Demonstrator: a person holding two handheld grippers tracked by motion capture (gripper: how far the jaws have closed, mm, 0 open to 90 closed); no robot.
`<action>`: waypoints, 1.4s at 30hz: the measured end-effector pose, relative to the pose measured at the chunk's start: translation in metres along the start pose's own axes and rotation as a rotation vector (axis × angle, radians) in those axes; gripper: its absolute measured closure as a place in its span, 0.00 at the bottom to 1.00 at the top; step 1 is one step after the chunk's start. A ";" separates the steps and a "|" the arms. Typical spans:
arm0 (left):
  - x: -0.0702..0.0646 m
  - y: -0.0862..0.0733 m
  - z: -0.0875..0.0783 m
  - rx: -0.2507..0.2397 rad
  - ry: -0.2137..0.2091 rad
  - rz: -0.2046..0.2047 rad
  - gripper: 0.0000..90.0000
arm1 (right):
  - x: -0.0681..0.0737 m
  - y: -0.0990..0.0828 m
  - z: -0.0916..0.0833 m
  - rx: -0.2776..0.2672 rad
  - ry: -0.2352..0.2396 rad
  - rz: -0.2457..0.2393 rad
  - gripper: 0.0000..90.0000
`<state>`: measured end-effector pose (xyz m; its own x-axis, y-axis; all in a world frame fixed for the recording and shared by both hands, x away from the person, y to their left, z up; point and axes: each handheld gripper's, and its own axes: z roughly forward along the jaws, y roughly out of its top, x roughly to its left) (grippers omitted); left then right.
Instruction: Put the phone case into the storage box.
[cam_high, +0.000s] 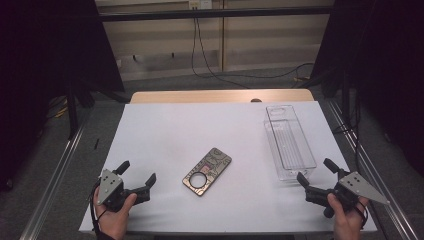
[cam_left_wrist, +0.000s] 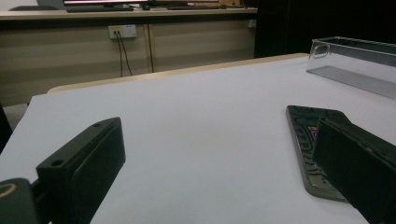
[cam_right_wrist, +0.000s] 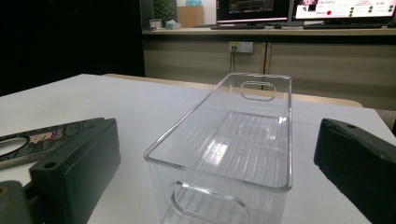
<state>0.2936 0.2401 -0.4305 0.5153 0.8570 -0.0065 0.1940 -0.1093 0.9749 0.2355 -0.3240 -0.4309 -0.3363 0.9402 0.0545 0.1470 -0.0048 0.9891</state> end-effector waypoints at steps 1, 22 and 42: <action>0.000 0.000 0.000 0.003 -0.003 0.004 0.03 | 0.000 0.000 0.000 0.000 -0.002 0.003 0.00; -0.009 0.004 0.004 0.020 -0.098 -0.013 0.04 | -0.001 -0.002 0.001 0.008 0.021 0.017 0.00; -0.027 0.013 0.012 0.052 -0.287 -0.008 0.04 | 0.002 0.000 0.005 0.015 0.047 -0.005 0.00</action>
<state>0.2926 0.2098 -0.4201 0.7273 0.6812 -0.0843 0.2379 -0.1349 0.9619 0.2397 -0.3205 -0.4316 -0.3801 0.9232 0.0561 0.1587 0.0053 0.9873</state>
